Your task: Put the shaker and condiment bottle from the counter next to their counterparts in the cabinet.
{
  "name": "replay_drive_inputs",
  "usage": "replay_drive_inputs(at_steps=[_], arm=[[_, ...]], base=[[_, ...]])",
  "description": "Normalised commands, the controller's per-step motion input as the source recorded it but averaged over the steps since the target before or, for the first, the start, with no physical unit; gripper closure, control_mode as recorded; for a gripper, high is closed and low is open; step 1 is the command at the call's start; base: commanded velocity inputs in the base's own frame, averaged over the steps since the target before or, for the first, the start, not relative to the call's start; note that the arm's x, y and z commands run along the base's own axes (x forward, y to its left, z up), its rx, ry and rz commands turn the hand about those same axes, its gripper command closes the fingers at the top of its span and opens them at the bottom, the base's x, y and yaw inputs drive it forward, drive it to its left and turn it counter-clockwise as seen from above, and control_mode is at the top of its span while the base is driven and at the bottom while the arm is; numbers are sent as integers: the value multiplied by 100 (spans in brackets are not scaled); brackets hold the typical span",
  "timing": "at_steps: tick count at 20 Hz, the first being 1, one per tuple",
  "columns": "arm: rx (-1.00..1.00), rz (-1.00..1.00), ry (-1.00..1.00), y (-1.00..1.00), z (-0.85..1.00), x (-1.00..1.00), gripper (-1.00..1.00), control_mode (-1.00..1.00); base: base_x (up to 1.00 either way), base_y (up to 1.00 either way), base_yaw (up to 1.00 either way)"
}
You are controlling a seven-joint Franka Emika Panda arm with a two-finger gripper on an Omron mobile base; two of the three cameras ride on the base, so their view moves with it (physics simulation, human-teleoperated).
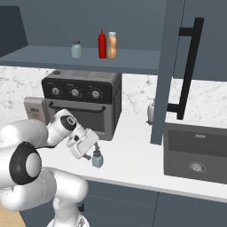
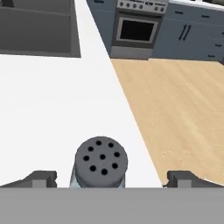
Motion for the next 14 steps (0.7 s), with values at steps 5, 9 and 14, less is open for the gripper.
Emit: replay_drive_inputs(at_steps=[5,9,14], arm=[[0,0,5,-23,-9,15,-100,-100],[0,0,5,-16,-25,18,100,-100],[-1,1,11,1,-34,10,100,-100]], base=[[0,0,0],[0,0,0],[0,0,0]])
